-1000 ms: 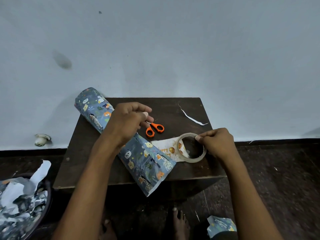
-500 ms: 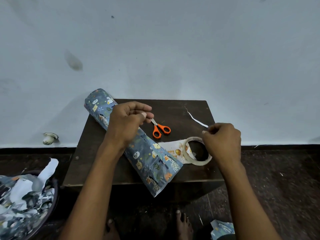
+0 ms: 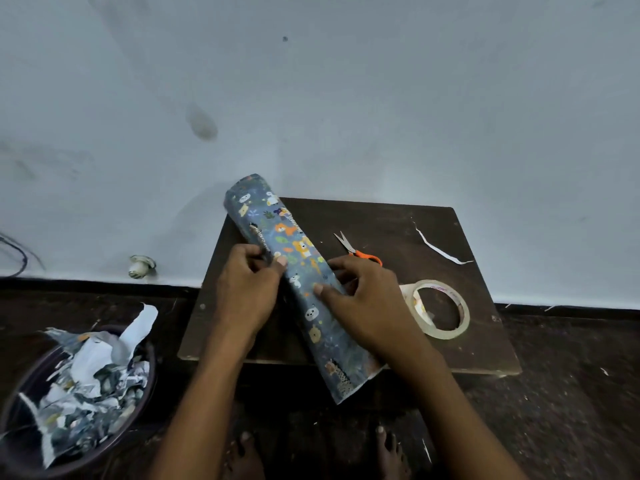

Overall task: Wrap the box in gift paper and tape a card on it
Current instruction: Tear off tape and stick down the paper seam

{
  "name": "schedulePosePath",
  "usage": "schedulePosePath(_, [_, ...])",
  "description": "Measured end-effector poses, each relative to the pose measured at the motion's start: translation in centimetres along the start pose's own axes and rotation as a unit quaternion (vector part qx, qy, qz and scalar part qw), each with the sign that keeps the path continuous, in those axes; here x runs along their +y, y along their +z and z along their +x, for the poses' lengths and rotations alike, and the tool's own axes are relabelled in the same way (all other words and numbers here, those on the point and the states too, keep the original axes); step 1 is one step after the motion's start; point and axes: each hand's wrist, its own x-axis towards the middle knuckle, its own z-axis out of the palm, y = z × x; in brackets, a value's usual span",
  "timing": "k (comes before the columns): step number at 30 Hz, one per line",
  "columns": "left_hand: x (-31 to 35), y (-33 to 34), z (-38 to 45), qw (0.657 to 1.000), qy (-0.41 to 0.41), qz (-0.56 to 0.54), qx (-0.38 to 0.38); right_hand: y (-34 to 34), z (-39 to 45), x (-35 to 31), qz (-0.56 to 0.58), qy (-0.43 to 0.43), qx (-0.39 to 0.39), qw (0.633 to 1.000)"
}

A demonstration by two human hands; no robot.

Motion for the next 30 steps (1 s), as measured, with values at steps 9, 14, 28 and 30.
schedulePosePath(9, [-0.3, 0.3, -0.4, 0.999, 0.040, -0.001, 0.005, 2.7, 0.0, -1.0, -0.034, -0.016, 0.028, 0.999])
schedulePosePath(14, [-0.4, 0.3, -0.5, 0.992, 0.026, -0.103, -0.075, 3.7, 1.6, -1.7, 0.054, -0.014, -0.072, 0.996])
schedulePosePath(28, [-0.8, 0.6, -0.3, 0.972, 0.035, -0.183, -0.146, 5.5, 4.8, -1.8, 0.280, 0.099, -0.049, 0.954])
schedulePosePath(30, [-0.7, 0.6, -0.2, 0.964, 0.026, -0.219, -0.149, 6.3, 4.4, -2.4, 0.373, 0.100, -0.088, 0.918])
